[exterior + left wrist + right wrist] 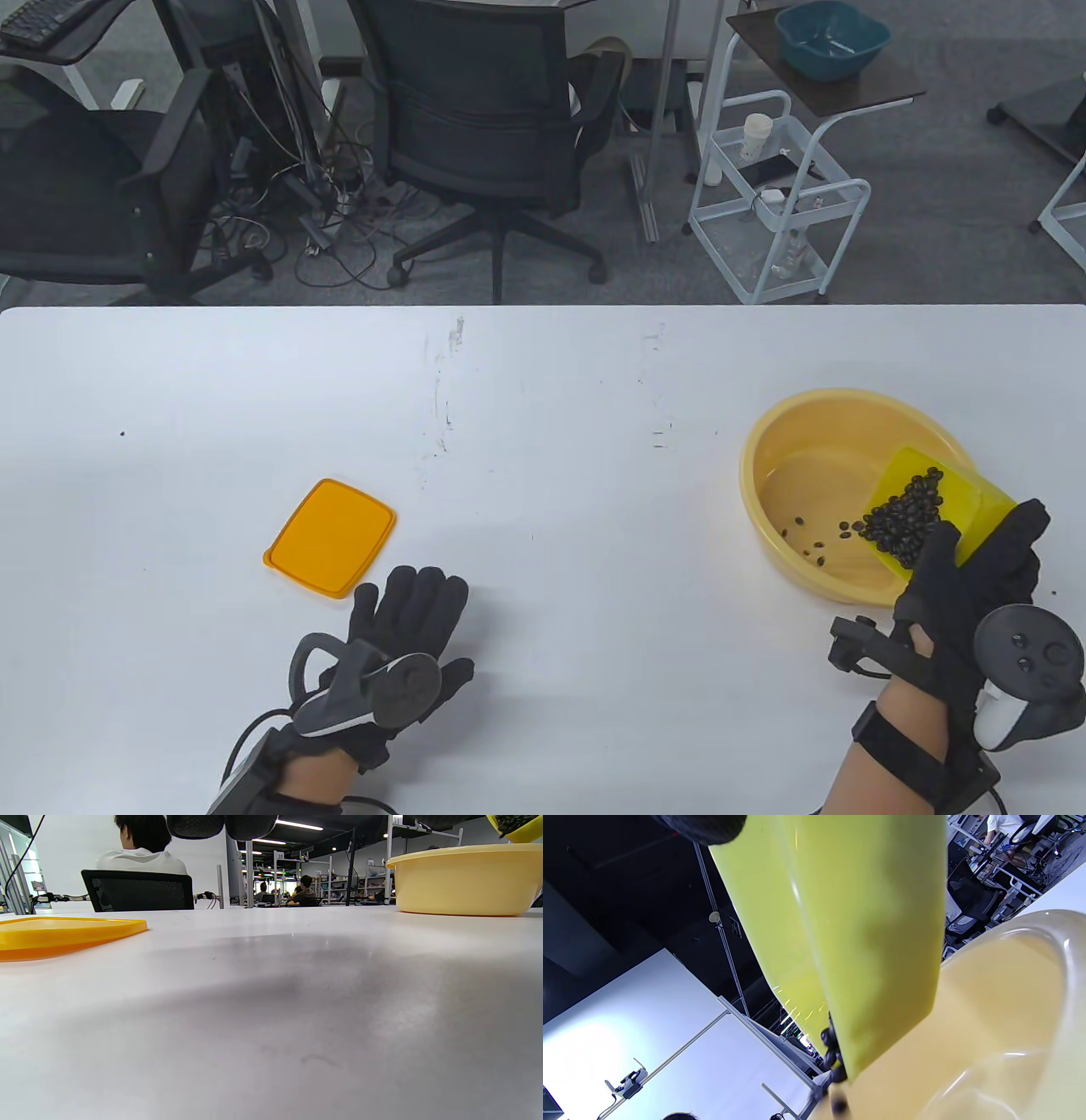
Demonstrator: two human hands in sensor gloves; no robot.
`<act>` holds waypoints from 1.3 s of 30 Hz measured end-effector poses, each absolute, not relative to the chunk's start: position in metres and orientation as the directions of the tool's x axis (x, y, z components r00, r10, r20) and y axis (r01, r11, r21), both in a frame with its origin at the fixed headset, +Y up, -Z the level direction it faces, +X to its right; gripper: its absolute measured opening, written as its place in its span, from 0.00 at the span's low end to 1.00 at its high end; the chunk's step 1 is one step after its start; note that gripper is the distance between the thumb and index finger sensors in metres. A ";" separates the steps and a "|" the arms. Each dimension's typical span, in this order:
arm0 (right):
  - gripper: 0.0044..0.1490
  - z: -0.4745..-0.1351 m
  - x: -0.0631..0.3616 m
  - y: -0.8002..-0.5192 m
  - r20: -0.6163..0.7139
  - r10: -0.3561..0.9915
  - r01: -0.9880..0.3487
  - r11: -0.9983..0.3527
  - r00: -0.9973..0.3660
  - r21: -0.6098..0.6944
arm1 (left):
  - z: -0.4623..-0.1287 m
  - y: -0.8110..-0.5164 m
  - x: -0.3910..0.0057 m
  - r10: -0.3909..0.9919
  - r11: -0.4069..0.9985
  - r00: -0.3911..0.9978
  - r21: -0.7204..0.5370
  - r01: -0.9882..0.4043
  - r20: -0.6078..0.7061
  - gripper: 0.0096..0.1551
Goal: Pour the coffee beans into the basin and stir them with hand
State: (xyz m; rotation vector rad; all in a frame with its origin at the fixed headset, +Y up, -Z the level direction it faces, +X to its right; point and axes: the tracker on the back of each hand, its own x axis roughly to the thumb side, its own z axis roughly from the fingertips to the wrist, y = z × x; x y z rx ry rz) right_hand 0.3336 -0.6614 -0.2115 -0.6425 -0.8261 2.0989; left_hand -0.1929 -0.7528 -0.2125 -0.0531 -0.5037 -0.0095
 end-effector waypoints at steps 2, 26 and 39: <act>0.48 -0.212 0.332 -0.661 -0.165 0.798 -0.472 -0.494 -0.579 -0.731 | -0.212 -0.752 -0.193 0.004 0.999 0.877 -0.045 0.020 0.481 0.49; 0.48 -0.216 0.327 -0.660 -0.146 0.748 -0.451 -0.530 -0.647 -0.718 | -0.212 -0.751 -0.193 -0.001 0.999 0.875 -0.037 0.021 0.483 0.49; 0.48 -0.217 0.325 -0.661 -0.138 0.723 -0.434 -0.543 -0.676 -0.718 | -0.211 -0.750 -0.193 -0.005 0.999 0.873 -0.039 0.027 0.487 0.50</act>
